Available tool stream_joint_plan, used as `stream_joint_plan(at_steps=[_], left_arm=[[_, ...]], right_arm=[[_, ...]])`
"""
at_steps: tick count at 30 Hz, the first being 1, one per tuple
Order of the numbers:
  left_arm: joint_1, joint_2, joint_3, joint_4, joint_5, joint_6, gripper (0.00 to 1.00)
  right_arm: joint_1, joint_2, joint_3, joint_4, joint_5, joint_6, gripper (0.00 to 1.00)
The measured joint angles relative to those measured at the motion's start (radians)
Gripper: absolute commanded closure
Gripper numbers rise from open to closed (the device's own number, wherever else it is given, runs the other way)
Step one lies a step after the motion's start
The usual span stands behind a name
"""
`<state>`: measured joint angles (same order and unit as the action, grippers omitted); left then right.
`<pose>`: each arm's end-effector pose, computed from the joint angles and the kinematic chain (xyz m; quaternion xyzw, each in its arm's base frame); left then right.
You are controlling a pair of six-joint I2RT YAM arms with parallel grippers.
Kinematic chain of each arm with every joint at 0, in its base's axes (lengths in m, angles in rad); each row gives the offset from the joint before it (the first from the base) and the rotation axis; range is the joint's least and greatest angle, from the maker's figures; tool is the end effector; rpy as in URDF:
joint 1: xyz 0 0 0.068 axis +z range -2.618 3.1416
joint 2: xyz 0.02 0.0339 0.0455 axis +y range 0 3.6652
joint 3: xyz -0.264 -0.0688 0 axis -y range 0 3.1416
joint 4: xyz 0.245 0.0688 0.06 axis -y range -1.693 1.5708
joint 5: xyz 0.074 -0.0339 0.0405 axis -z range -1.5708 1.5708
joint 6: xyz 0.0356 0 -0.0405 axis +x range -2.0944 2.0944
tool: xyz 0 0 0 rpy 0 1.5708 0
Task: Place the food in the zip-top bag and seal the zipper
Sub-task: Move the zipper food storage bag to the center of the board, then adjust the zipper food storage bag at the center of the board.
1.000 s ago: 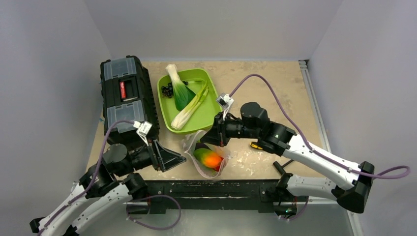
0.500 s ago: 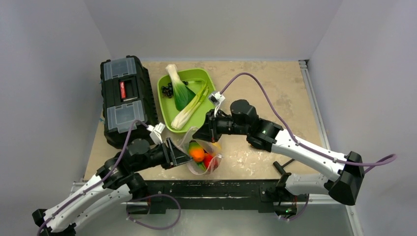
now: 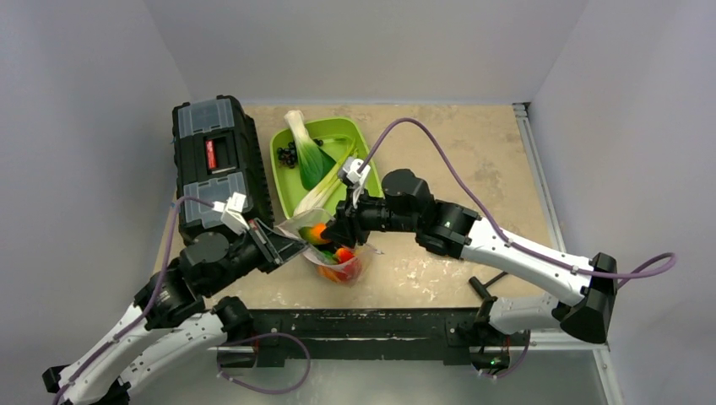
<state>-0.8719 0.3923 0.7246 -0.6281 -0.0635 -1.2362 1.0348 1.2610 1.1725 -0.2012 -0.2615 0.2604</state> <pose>0.0615 -0.0696 0.3191 -0.1641 0.7865 -0.5046 0.3161 0.1416 0.2564 0.3721 -0.3723 0.7067 0.4408 0.4095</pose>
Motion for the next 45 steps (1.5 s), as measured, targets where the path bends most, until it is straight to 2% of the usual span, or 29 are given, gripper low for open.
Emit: stream_joint_plan(at_steps=[4, 9, 15, 24, 26, 32, 34, 39, 43, 45], left_arm=[[0.000, 0.035, 0.095, -0.057, -0.089, 0.026, 1.00], [0.000, 0.040, 0.118, -0.097, -0.154, 0.037, 1.00], [0.000, 0.051, 0.145, -0.132, -0.188, 0.056, 1.00], [0.000, 0.122, 0.209, -0.151, -0.206, 0.082, 1.00], [0.000, 0.143, 0.218, -0.151, -0.208, 0.082, 1.00], [0.000, 0.188, 0.233, -0.139, -0.211, 0.079, 1.00], [0.000, 0.190, 0.233, -0.138, -0.215, 0.077, 1.00], [0.000, 0.179, 0.233, -0.136, -0.231, 0.076, 1.00], [0.000, 0.130, 0.208, -0.122, -0.243, 0.066, 1.00], [0.000, 0.107, 0.198, -0.122, -0.254, 0.067, 1.00]], right_arm=[[0.004, -0.006, -0.017, 0.030, -0.086, -0.057, 0.34], [0.004, -0.061, -0.083, 0.074, -0.151, -0.088, 0.02], [0.004, -0.156, -0.145, 0.097, -0.171, -0.161, 0.01], [0.021, -0.171, -0.186, 0.107, -0.094, -0.323, 0.01], [0.047, -0.169, -0.190, 0.119, -0.050, -0.344, 0.05], [0.124, -0.100, -0.173, 0.166, 0.088, -0.364, 0.30], [0.133, -0.064, -0.162, 0.176, 0.137, -0.359, 0.35], [0.137, -0.034, -0.163, 0.201, 0.230, -0.332, 0.56], [0.137, -0.053, -0.182, 0.265, 0.241, -0.304, 0.90], [0.138, -0.051, -0.182, 0.278, 0.241, -0.293, 1.00]])
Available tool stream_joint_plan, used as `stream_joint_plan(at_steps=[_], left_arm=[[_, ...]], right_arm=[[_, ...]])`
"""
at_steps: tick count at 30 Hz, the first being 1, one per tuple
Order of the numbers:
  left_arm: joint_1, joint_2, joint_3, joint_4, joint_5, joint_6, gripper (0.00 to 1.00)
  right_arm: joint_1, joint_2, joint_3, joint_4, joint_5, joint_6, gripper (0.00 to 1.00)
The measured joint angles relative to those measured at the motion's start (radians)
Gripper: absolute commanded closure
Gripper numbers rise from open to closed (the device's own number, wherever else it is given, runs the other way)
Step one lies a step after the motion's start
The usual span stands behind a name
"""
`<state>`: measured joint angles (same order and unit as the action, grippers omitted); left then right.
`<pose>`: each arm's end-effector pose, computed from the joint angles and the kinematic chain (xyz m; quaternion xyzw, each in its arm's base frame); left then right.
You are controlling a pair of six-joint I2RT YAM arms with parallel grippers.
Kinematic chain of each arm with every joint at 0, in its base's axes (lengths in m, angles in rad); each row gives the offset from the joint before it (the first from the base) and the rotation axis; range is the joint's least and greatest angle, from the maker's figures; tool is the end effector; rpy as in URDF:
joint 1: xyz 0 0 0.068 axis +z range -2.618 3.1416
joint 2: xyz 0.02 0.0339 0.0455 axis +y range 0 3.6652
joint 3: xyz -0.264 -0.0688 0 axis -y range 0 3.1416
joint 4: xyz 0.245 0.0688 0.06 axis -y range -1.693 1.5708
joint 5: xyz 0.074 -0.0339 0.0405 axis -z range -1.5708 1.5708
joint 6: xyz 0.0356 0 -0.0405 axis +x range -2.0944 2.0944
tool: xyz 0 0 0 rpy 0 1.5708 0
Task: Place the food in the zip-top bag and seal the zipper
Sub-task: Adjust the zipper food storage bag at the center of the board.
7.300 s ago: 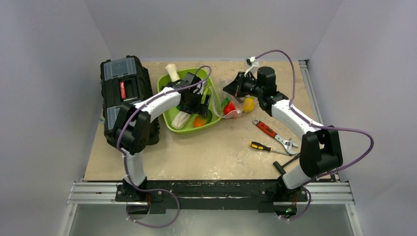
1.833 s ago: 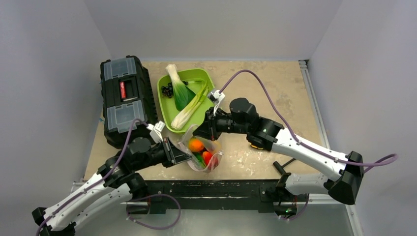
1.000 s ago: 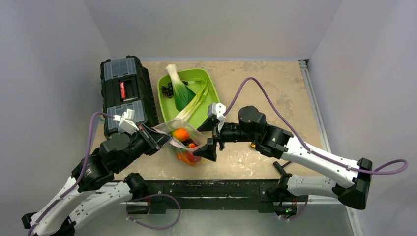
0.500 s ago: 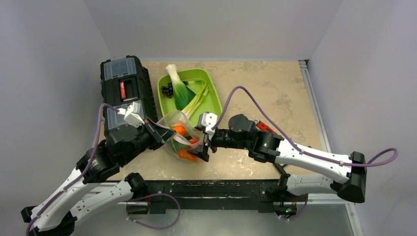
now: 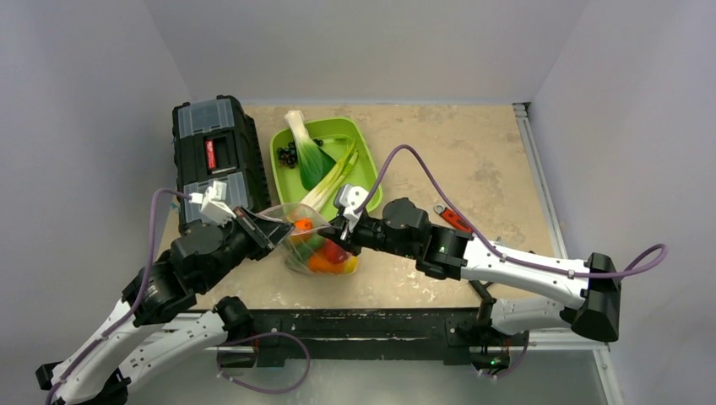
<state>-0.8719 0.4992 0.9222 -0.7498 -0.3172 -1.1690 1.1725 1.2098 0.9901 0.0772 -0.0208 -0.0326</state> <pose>0.0658 -0.0611 0.3606 -0.2098 0.7801 -0.4233 0.4103 0.1108 0.2652 0.3501 -0.4339 0.6187 0.3600 0.5472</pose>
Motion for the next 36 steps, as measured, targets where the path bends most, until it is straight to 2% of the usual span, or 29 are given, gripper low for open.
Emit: stream_joint_plan(at_steps=[1, 5, 7, 11, 16, 20, 25, 32, 34, 36], left_arm=[[0.000, -0.009, -0.002, 0.000, -0.003, 0.002, 0.94], [-0.001, -0.019, 0.010, -0.024, -0.009, 0.088, 0.54], [-0.001, -0.016, 0.043, -0.059, 0.001, 0.180, 0.45], [-0.001, 0.020, 0.212, -0.147, 0.100, 0.452, 0.32], [-0.001, 0.143, 0.479, -0.239, 0.340, 0.806, 0.28], [-0.001, 0.280, 0.547, -0.286, 0.477, 1.075, 0.26], [-0.001, 0.416, 0.505, -0.256, 0.562, 1.302, 0.22], [-0.001, 0.402, 0.339, -0.134, 0.655, 1.507, 0.20], [-0.001, 0.397, 0.306, -0.103, 0.672, 1.540, 0.24], [-0.001, 0.401, 0.285, -0.084, 0.683, 1.564, 0.36]], right_arm=[[0.000, 0.002, 0.000, 0.002, -0.001, 0.002, 1.00], [0.000, 0.020, 0.012, -0.010, -0.018, 0.006, 1.00], [-0.008, 0.032, 0.032, -0.040, -0.035, 0.005, 1.00], [-0.058, 0.045, 0.094, -0.132, -0.112, 0.006, 1.00], [-0.144, 0.046, 0.140, -0.229, -0.239, 0.005, 1.00], [-0.152, 0.046, 0.157, -0.288, -0.286, -0.002, 1.00], [-0.152, 0.030, 0.133, -0.300, -0.333, 0.011, 1.00], [-0.152, -0.018, 0.103, -0.314, -0.381, 0.031, 1.00], [-0.152, -0.020, 0.101, -0.314, -0.398, 0.037, 1.00], [-0.152, -0.019, 0.101, -0.314, -0.409, 0.038, 1.00]])
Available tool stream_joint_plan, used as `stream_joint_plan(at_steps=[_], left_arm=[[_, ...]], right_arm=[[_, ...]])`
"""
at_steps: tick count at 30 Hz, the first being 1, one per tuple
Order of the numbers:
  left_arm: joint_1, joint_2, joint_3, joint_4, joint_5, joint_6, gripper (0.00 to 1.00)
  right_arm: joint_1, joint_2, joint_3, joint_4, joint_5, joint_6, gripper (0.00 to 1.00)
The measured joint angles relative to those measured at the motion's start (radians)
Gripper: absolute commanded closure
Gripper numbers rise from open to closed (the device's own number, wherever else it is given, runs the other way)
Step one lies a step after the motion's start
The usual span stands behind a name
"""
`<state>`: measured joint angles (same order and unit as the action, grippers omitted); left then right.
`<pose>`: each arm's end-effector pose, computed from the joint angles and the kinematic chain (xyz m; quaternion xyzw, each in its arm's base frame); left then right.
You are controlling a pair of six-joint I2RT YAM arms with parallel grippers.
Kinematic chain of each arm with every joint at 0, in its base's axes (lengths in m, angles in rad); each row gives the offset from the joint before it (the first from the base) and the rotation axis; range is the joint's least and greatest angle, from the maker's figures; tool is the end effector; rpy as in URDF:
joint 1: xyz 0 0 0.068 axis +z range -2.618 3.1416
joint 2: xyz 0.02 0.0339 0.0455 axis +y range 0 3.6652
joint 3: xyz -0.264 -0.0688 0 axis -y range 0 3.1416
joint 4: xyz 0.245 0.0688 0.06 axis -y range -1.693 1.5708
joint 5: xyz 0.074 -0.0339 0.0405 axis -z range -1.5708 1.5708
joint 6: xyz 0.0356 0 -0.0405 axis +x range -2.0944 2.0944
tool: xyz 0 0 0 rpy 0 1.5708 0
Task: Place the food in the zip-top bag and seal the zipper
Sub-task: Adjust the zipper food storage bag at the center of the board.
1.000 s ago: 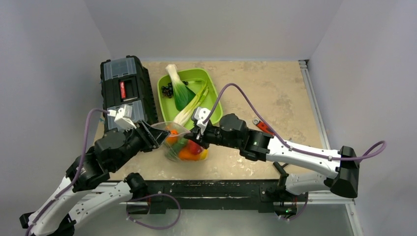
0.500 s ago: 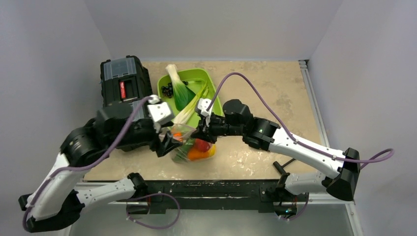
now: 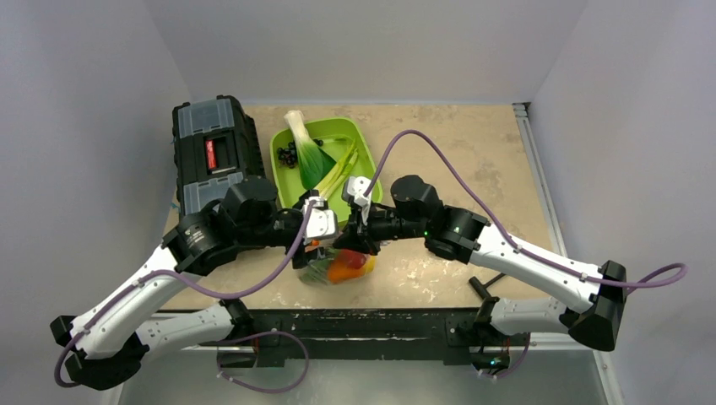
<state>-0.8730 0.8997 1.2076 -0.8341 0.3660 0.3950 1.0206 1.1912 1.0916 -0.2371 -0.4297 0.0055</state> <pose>0.0955 -0.1337 0.3978 0.5780 0.6328 -0.2694 0.4393 0.1297 0.2399 0.3589 -0.4951 0.6364 0.4290 0.4072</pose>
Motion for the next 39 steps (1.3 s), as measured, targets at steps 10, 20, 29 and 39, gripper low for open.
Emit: stream_joint_plan(at_steps=[10, 20, 29, 39], left_arm=[[-0.005, 0.030, -0.053, 0.045, -0.060, 0.044, 1.00], [-0.004, -0.063, -0.130, 0.084, -0.108, 0.051, 1.00], [-0.004, -0.077, -0.135, 0.086, -0.112, 0.053, 1.00], [-0.004, -0.109, -0.159, 0.085, -0.040, 0.065, 1.00]], right_arm=[[-0.009, 0.014, 0.002, -0.008, 0.024, -0.027, 0.69], [-0.001, -0.125, -0.137, -0.047, 0.342, 0.026, 0.15], [-0.007, -0.389, -0.389, 0.200, 0.351, 0.092, 0.09], [-0.329, -0.302, -0.562, 0.689, -0.130, 0.204, 0.13]])
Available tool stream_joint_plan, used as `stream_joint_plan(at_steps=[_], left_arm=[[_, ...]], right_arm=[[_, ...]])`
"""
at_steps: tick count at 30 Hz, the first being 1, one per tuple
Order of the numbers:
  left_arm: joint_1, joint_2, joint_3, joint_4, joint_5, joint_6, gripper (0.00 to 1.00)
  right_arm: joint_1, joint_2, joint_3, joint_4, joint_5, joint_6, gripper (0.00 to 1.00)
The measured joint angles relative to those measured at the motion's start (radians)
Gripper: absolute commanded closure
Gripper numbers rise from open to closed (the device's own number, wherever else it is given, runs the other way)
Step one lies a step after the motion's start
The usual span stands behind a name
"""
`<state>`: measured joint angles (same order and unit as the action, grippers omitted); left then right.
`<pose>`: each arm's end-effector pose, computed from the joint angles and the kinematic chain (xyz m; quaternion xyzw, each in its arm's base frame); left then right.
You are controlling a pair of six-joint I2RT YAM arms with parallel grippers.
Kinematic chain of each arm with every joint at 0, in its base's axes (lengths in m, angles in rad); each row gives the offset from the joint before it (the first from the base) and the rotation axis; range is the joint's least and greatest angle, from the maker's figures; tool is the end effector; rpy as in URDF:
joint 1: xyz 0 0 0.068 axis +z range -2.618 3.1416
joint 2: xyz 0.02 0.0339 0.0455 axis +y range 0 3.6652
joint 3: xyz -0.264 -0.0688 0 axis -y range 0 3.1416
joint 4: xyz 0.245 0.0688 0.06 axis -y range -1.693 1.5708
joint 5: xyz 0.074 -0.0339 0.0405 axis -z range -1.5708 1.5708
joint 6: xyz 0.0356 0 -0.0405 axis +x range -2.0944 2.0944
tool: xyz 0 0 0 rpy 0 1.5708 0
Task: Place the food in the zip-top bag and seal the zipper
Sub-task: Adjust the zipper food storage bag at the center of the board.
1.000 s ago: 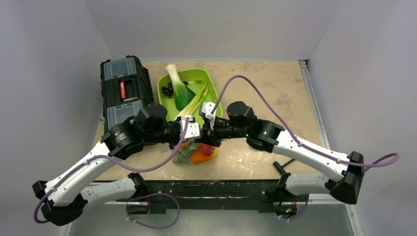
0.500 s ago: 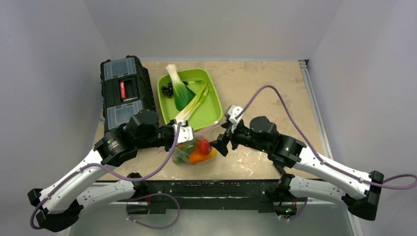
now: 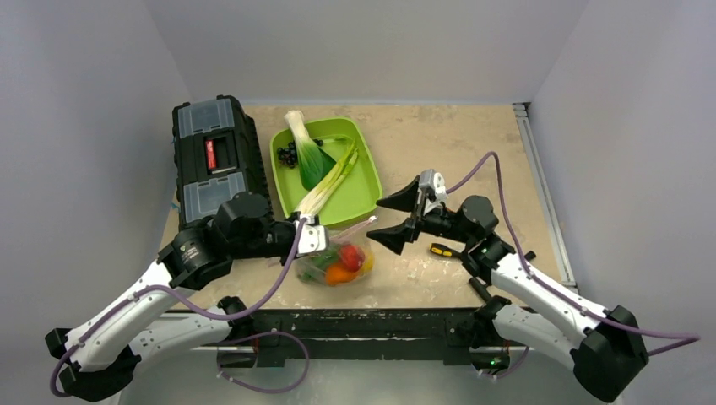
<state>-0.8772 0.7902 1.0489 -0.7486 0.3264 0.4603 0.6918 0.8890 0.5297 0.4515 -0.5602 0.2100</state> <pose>0.0876 -0.1232 0.3711 0.5902 0.6120 -0.2414 0.4679 0.1480 0.1471 0.2981 -0.3529 0.5801 0.4771 0.5580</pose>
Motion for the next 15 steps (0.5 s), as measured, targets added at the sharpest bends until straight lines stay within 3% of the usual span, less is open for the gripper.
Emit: stream_joint_plan(at_steps=[3, 8, 11, 14, 15], left_arm=[[0.000, -0.008, 0.000, 0.000, 0.018, 0.005, 1.00], [0.005, -0.007, -0.006, 0.000, 0.040, 0.007, 1.00], [0.011, -0.002, -0.007, 0.000, 0.056, 0.007, 1.00], [0.015, 0.004, -0.007, 0.000, 0.072, 0.006, 0.99], [0.017, 0.006, -0.007, 0.000, 0.076, 0.003, 0.91]], right_arm=[[-0.073, 0.072, 0.000, 0.115, -0.190, 0.054, 0.16], [-0.075, 0.175, 0.000, 0.257, -0.412, 0.156, 0.25], [-0.075, 0.205, 0.000, 0.332, -0.476, 0.210, 0.42], [-0.075, 0.227, 0.008, 0.385, -0.512, 0.249, 0.66], [-0.075, 0.235, 0.014, 0.399, -0.521, 0.263, 0.79]])
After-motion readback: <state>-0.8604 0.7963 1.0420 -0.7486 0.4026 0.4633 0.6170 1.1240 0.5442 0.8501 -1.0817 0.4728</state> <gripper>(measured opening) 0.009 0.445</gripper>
